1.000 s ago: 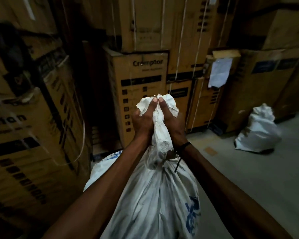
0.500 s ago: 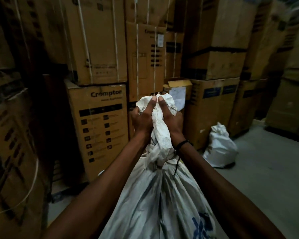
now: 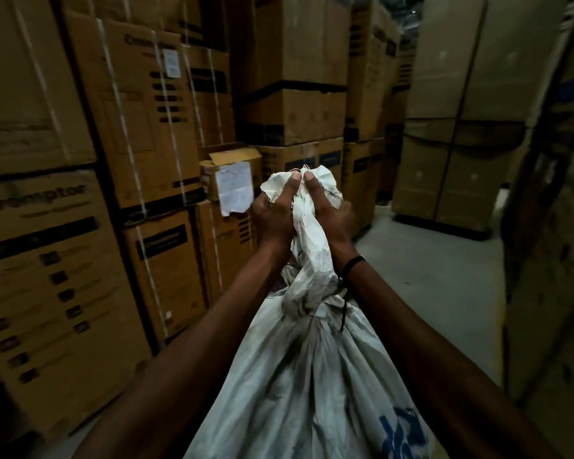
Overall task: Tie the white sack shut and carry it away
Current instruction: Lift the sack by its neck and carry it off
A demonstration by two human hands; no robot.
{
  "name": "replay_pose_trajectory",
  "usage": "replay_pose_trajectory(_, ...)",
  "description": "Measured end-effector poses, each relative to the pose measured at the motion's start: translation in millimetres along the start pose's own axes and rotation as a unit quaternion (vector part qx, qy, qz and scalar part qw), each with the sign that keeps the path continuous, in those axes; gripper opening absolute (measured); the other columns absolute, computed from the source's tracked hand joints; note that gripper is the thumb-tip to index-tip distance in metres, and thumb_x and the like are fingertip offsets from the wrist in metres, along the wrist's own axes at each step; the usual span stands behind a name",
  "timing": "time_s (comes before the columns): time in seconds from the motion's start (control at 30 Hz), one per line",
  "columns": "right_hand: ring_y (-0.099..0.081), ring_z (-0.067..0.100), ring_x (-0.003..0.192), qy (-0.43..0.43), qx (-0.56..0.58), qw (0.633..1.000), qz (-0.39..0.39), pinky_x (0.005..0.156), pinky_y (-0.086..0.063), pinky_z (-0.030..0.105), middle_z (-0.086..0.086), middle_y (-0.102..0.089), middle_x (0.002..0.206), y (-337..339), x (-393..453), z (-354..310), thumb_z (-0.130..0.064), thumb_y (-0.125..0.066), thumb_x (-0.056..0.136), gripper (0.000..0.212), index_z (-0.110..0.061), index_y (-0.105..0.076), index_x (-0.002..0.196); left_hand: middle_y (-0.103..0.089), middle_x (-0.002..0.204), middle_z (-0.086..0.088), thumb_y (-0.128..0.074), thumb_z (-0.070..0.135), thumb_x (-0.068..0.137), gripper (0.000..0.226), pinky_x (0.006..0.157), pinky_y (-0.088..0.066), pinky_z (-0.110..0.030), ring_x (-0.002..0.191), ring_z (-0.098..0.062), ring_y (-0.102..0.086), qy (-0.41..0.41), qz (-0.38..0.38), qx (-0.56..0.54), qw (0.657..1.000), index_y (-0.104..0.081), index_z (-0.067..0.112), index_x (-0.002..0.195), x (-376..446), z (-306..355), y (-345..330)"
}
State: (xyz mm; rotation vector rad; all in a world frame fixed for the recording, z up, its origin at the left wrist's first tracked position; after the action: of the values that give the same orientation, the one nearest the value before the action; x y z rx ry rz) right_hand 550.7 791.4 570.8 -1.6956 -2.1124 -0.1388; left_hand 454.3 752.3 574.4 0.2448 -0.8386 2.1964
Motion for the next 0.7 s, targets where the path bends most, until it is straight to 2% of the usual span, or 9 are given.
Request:
replay_pose_trajectory(0.1, -0.079, 0.003, 0.079, 0.011, -0.001, 1.000, 0.019, 0.065, -0.058, 0.021, -0.009, -0.083, 0.082, 31, 49, 16, -0.073, -0.078, 0.073, 0.043, -0.032, -0.084, 0.084, -0.082, 0.093, -0.008, -0.079, 0.022, 0.088, 0.020, 0.072, -0.063, -0.032, 0.087, -0.021, -0.079, 0.005, -0.021, -0.026, 0.999, -0.080, 0.005, 0.099, 25, -41, -44)
replay_pose_trajectory(0.17, -0.079, 0.000, 0.077, 0.014, -0.021, 0.999, 0.045, 0.061, -0.057, 0.017, -0.011, -0.083, 0.081, 50, 84, 27, -0.080, -0.075, 0.069, 0.047, -0.036, -0.083, 0.083, -0.082, 0.092, -0.008, -0.079, 0.023, 0.087, 0.018, 0.069, -0.061, -0.027, 0.087, -0.020, -0.080, -0.003, -0.043, -0.033, 0.999, -0.080, 0.007, 0.096, 45, -69, -71)
replay_pose_trajectory(0.2, -0.079, 0.001, 0.078, 0.014, -0.030, 0.998, 0.053, 0.064, -0.060, 0.020, -0.011, -0.083, 0.080, 59, 102, 32, -0.083, -0.074, 0.068, 0.049, -0.037, -0.083, 0.082, -0.082, 0.094, -0.009, -0.080, 0.025, 0.085, 0.019, 0.071, -0.062, -0.029, 0.090, -0.022, -0.080, 0.001, -0.051, -0.037, 0.998, -0.081, 0.009, 0.095, 55, -82, -84)
replay_pose_trajectory(0.27, -0.081, 0.010, 0.086, 0.018, -0.031, 0.998, 0.060, 0.082, -0.067, 0.040, -0.006, -0.084, 0.084, 74, 139, 44, -0.082, -0.075, 0.068, 0.051, -0.035, -0.083, 0.083, -0.082, 0.096, -0.009, -0.081, 0.031, 0.082, 0.018, 0.075, -0.063, -0.033, 0.093, -0.025, -0.079, 0.007, -0.065, -0.043, 0.997, -0.082, 0.015, 0.091, 75, -106, -108)
replay_pose_trajectory(0.33, -0.082, 0.016, 0.092, 0.014, -0.022, 0.997, 0.067, 0.093, -0.064, 0.052, -0.003, -0.085, 0.088, 87, 173, 56, -0.082, -0.078, 0.067, 0.054, -0.032, -0.084, 0.085, -0.082, 0.094, -0.006, -0.082, 0.032, 0.080, 0.014, 0.078, -0.063, -0.036, 0.092, -0.024, -0.079, -0.002, -0.079, -0.044, 0.996, -0.083, 0.020, 0.087, 96, -130, -131)
replay_pose_trajectory(0.5, -0.082, 0.018, 0.090, 0.002, -0.031, 0.996, 0.081, 0.093, -0.063, 0.056, -0.003, -0.084, 0.087, 107, 254, 87, -0.089, -0.076, 0.060, 0.064, -0.031, -0.084, 0.087, -0.082, 0.091, 0.000, -0.080, 0.038, 0.080, 0.011, 0.074, -0.061, -0.030, 0.089, -0.018, -0.079, -0.023, -0.094, -0.027, 0.995, -0.083, 0.028, 0.084, 153, -181, -174)
replay_pose_trajectory(0.6, -0.082, 0.019, 0.089, -0.003, -0.037, 0.996, 0.082, 0.093, -0.064, 0.055, -0.003, -0.084, 0.086, 114, 295, 107, -0.092, -0.075, 0.059, 0.066, -0.031, -0.084, 0.086, -0.082, 0.092, -0.005, -0.080, 0.039, 0.080, 0.016, 0.076, -0.063, -0.037, 0.090, -0.022, -0.079, -0.018, -0.091, -0.021, 0.995, -0.082, 0.024, 0.084, 183, -214, -191)
replay_pose_trajectory(0.7, -0.082, 0.017, 0.089, -0.004, -0.034, 0.996, 0.081, 0.092, -0.064, 0.053, -0.004, -0.084, 0.086, 121, 342, 136, -0.090, -0.075, 0.060, 0.063, -0.033, -0.084, 0.084, -0.081, 0.096, -0.013, -0.079, 0.035, 0.081, 0.020, 0.086, -0.064, -0.050, 0.095, -0.031, -0.078, -0.018, -0.084, -0.018, 0.996, -0.081, 0.017, 0.089, 215, -257, -208)
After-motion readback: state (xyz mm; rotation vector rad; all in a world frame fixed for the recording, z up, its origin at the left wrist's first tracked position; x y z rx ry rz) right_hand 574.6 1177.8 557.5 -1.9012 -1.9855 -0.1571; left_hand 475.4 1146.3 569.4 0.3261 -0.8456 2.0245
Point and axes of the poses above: each hand's wrist, its own x-axis towards the middle knuckle, its own y-axis out of the back of the hand, z = x × y, the point moved 2 cm from there along x, towards the middle knuckle
